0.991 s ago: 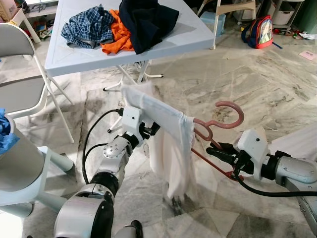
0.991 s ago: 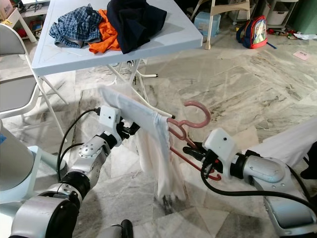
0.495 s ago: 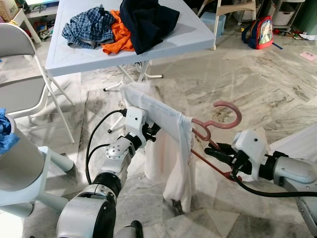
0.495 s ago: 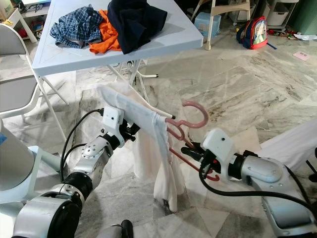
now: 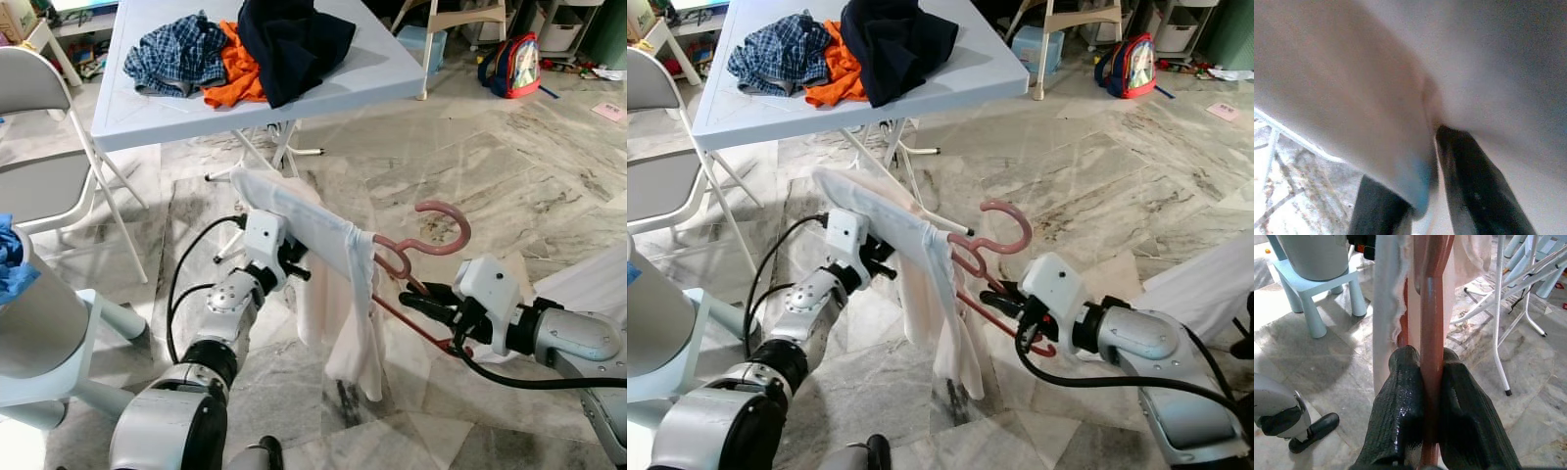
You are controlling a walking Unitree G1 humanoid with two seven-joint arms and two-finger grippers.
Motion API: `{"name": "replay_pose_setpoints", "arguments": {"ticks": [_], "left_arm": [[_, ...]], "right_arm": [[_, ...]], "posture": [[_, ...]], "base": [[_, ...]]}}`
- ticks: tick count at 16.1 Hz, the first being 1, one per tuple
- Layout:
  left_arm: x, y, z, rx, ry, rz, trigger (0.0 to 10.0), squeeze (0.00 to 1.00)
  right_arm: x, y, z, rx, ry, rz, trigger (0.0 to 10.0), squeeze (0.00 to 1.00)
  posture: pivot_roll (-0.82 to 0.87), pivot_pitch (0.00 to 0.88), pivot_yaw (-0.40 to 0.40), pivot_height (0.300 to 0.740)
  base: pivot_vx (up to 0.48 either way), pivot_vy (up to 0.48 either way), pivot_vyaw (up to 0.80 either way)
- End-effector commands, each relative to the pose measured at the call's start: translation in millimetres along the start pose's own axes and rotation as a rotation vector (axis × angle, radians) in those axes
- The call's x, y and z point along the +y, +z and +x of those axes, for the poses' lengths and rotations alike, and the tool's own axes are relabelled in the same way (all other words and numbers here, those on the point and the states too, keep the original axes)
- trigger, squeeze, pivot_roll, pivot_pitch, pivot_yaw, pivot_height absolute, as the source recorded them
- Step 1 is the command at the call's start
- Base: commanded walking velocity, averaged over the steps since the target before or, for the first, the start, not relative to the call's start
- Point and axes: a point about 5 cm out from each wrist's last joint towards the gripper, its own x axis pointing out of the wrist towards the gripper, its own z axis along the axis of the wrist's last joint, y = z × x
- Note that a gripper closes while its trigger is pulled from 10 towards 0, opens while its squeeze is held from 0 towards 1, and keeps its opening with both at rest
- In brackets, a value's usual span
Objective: Hang hanger
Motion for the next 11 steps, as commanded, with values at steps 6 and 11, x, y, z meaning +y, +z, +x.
{"name": "replay_pose_setpoints", "arguments": {"ticks": [6,11], "left_arm": [[18.0,6.3,-5.4,-0.022,0.103,0.041,0.0,0.0],[42.6,24.1,-11.4,-0.084,0.262,0.13,0.0,0.0]], "right_arm": [[-1.9,1.0,3.8,-0.015,-0.006,-0.029,0.0,0.0],[-5.3,-9.7,6.8,0.018,-0.039,-0.038,0.0,0.0]], "posture": [[-0.09,0.156,0.08,0.74],[-0.08,0.157,0.075,0.74]], "base": [[0.0,0.0,0.0],[0.0,0.0,0.0]]}}
